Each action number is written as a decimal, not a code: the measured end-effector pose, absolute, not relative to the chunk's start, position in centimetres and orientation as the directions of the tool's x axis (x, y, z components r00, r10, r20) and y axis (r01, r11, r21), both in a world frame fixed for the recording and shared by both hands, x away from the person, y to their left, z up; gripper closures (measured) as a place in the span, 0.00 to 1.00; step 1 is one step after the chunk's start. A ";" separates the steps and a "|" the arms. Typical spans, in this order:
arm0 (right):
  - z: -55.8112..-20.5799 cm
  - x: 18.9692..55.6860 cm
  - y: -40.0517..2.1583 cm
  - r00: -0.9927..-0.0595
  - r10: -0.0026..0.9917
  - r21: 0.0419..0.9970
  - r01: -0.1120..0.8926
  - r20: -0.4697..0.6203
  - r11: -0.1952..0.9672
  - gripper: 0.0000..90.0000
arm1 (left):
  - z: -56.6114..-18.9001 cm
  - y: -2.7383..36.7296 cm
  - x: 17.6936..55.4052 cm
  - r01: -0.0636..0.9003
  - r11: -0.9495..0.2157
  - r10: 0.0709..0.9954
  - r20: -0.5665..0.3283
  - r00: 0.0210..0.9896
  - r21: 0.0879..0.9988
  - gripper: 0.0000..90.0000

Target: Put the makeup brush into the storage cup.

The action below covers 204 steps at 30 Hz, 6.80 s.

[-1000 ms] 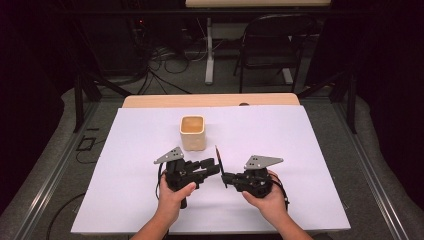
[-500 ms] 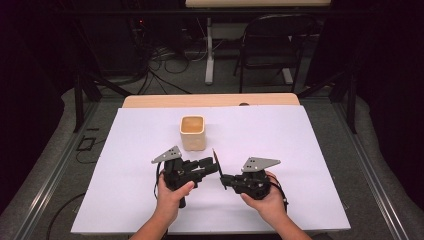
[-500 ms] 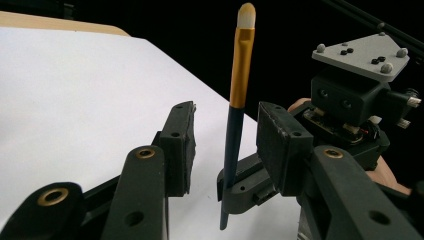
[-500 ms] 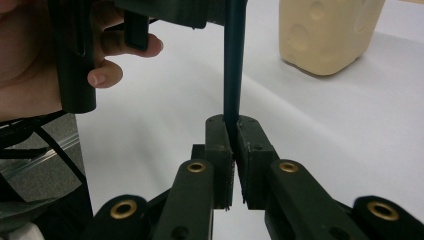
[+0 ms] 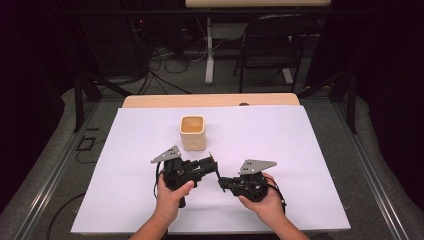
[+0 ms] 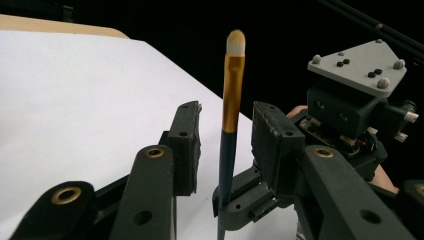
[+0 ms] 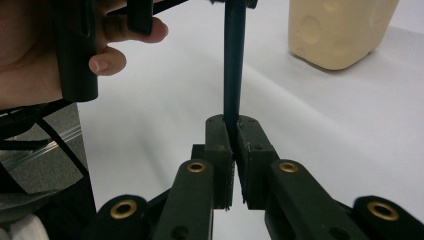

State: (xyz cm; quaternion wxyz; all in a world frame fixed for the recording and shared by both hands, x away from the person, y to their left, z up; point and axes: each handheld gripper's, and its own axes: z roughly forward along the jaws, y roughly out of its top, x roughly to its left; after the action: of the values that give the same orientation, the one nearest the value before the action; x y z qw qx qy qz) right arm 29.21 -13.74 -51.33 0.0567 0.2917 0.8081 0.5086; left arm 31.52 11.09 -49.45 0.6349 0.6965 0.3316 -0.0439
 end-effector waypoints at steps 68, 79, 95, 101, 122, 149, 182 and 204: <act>-51.6 29.1 -13.3 -0.833 0.514 0.848 0.413 0.204 0.333 0.94 | -49.4 11.2 31.3 0.528 0.032 0.414 -0.492 0.766 0.849 0.93; -51.6 29.1 -13.3 -0.834 0.514 0.849 0.411 0.202 0.333 0.94 | -49.3 11.3 31.3 0.526 0.032 0.412 -0.490 0.768 0.850 0.93; -51.8 29.2 -13.3 -0.825 0.528 0.847 0.419 0.204 0.326 0.70 | -49.3 11.5 31.3 0.509 0.037 0.430 -0.474 0.769 0.860 0.93; -51.9 29.2 -13.2 -0.826 0.526 0.848 0.415 0.201 0.329 0.65 | -49.1 11.8 31.2 0.486 0.031 0.459 -0.444 0.770 0.874 0.93; -52.2 29.3 -13.8 -0.815 0.544 0.851 0.420 0.201 0.315 0.60 | -48.6 12.5 31.0 0.417 -0.002 0.540 -0.350 0.765 0.909 0.93; -52.4 29.8 -14.6 -0.799 0.569 0.850 0.426 0.193 0.309 0.53 | -48.1 13.2 31.0 0.325 -0.090 0.664 -0.186 0.724 0.941 0.93; -52.4 30.2 -15.6 -0.783 0.587 0.853 0.437 0.205 0.285 0.52 | -46.9 13.5 32.4 0.305 -0.084 0.691 -0.165 0.704 0.949 0.93; -52.4 30.2 -15.7 -0.778 0.593 0.856 0.437 0.206 0.277 0.52 | -44.1 12.9 34.3 0.284 -0.124 0.696 -0.121 0.707 0.951 0.93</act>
State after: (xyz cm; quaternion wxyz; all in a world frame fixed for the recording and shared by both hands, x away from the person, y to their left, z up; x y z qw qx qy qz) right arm 30.22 -15.69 -52.37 0.0771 0.3240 0.7952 0.5067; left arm 34.33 12.85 -44.12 0.5697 0.7274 0.3371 0.1808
